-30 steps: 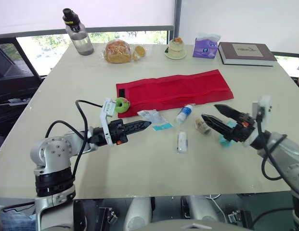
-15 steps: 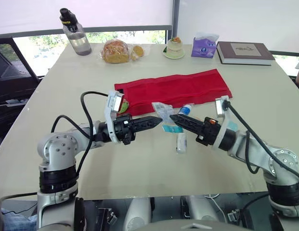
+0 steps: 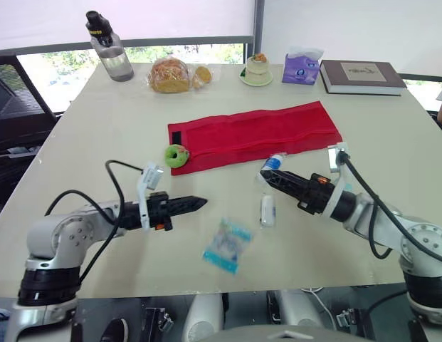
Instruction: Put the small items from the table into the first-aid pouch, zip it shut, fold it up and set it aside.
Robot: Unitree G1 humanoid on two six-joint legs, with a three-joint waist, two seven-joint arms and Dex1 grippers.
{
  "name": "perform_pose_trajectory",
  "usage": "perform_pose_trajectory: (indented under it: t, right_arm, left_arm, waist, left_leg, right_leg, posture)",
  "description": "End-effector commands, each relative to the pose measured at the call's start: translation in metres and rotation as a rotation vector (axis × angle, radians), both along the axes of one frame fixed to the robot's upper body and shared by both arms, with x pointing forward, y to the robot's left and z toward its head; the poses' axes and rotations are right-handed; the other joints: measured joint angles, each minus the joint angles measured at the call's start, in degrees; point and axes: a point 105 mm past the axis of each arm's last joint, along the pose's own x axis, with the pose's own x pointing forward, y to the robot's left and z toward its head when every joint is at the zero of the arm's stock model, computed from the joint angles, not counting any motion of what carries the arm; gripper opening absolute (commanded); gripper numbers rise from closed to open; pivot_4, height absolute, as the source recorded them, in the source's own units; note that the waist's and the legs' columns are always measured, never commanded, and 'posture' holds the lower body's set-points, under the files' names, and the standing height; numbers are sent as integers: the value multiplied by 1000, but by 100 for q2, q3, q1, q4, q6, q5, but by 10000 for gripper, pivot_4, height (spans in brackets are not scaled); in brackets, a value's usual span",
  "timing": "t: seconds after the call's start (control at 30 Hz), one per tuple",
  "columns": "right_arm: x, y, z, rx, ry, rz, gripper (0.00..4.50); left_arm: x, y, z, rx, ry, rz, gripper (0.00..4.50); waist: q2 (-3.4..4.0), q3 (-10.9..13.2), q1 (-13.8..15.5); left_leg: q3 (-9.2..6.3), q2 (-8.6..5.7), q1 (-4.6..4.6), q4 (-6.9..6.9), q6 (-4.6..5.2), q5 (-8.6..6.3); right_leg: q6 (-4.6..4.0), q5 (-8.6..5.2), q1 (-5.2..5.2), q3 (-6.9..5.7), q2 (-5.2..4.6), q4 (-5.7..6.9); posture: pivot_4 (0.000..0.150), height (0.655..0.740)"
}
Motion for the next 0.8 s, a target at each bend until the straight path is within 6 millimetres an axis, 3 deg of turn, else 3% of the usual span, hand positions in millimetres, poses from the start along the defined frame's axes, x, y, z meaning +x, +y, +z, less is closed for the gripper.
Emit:
perform_pose_trajectory:
  t: [0.03, 0.13, 0.17, 0.23, 0.33, 0.47, 0.8]
  right_arm:
    - [-10, -7, 10, -119, -200, 56, 45000]
    - [-14, -15, 10, -180, -278, 85, 45000]
    - [-15, -18, 10, -190, -293, 90, 45000]
    - [-15, -24, 9, -216, -316, 97, 45000]
    - [-17, -29, 9, -252, -372, 108, 45000]
    - [-27, -36, 14, -310, -539, 168, 45000]
    - [-51, -48, 13, -418, -693, 394, 45000]
  left_arm:
    - [4, 25, -2, 74, -42, 61, 837]
    - [1, 33, 1, 84, -60, 65, 837]
    - [-1, 31, 3, 70, -62, 49, 6593]
    - [-10, 24, 7, 42, -75, -8, 13226]
    - [-20, 13, 9, 5, -60, -66, 26957]
    - [-34, -3, 0, 21, -8, -152, 44637]
    - [-48, -50, -44, 137, 95, -360, 44637]
  waist:
    - [0, 0, 15]
    - [0, 0, 33]
    - [0, 0, 33]
    - [0, 0, 33]
    - [-1, 1, 31]
    - [0, 2, 35]
    - [19, -4, 111]
  left_leg:
    - [3, 1, -2, 0, 0, 0]
    - [2, 1, -24, 0, 0, 0]
    - [-5, 1, -34, 0, 0, 0]
    - [-12, 0, -50, 1, 0, 0]
    - [-11, -3, -64, 1, 0, 0]
    - [-14, -4, -65, 1, 0, 0]
    - [-11, -11, -44, 18, 1, 1]
  right_leg:
    - [0, 0, -2, 1, -3, 0]
    - [-9, 6, -19, -3, -16, -4]
    - [-18, 10, -23, -13, -36, -7]
    - [-18, 10, -36, -21, -39, -7]
    - [-17, 11, -47, -22, -43, -7]
    - [-15, 11, -47, -27, -36, -6]
    - [3, 0, -20, -24, -13, -5]
  posture:
    - [1500, 7400]
    - [1500, 7400]
    - [1500, 7400]
    - [1500, 7400]
    - [1500, 7400]
    - [1500, 7400]
    - [1500, 7400]
